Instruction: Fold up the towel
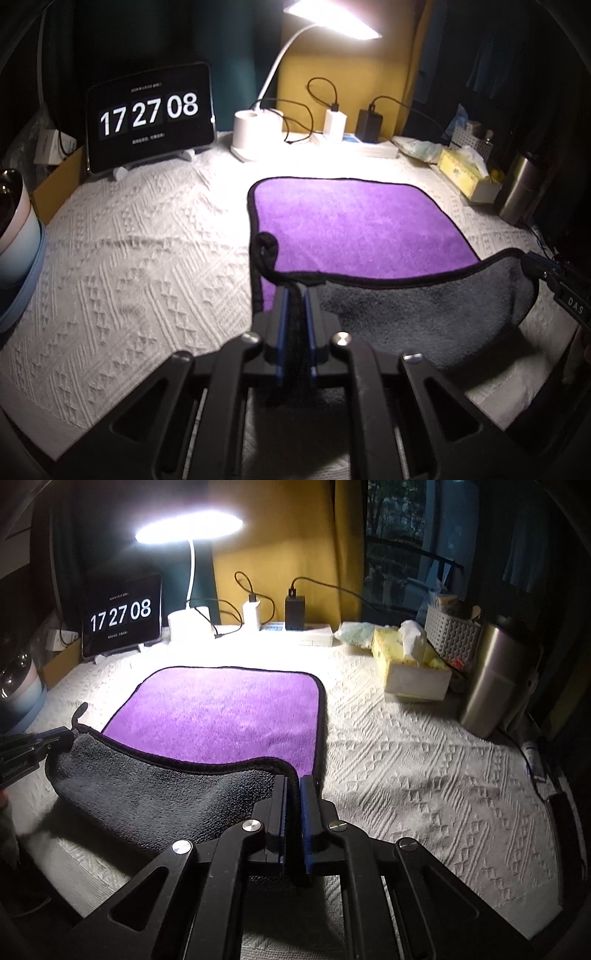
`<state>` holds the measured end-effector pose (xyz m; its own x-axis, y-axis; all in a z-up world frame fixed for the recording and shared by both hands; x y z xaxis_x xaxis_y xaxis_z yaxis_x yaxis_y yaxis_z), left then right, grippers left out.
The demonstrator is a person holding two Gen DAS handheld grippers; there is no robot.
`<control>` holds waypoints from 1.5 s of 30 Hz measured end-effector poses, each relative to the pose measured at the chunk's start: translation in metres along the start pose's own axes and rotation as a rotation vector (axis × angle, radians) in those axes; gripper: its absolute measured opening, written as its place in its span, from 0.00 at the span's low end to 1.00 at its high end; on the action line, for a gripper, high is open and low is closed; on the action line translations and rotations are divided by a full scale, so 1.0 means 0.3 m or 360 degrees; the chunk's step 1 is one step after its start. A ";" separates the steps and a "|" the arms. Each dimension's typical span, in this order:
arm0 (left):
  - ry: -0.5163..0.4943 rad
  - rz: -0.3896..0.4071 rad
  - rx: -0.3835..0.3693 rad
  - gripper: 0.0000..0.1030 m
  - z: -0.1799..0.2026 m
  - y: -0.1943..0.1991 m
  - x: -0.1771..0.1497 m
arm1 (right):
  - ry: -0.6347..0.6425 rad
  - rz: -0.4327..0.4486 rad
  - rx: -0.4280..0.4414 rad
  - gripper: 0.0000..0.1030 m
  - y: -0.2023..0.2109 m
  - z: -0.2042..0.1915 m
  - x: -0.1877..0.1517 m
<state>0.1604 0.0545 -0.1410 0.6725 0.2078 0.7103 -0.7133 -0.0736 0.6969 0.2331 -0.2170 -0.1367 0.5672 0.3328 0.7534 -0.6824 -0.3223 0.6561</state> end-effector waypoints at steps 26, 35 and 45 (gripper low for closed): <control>0.0064 0.0137 0.0067 0.09 -0.043 0.000 0.129 | 0.0010 0.0122 -0.0006 0.07 -0.026 0.013 0.151; 0.0053 0.0158 0.0101 0.09 -0.048 -0.035 0.184 | 0.0005 0.0140 0.0001 0.08 -0.068 0.036 0.193; 0.0025 0.0173 0.0109 0.09 -0.050 -0.083 0.244 | -0.0017 0.0134 -0.0003 0.08 -0.128 0.064 0.229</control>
<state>0.2245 0.0860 -0.1079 0.5883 0.2104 0.7808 -0.7665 -0.1626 0.6214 0.3071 -0.1987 -0.1094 0.5124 0.2950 0.8065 -0.7289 -0.3471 0.5901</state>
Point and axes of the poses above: each gripper's, at about its wrist camera, not at the fingertips, and y roughly against the way its jaws point, z to its right, x to its top, the point moved 6 cm from there along -y, roughly the way its jaws point, and after that the axes turned 1 degree about -y, right-handed, at the moved point
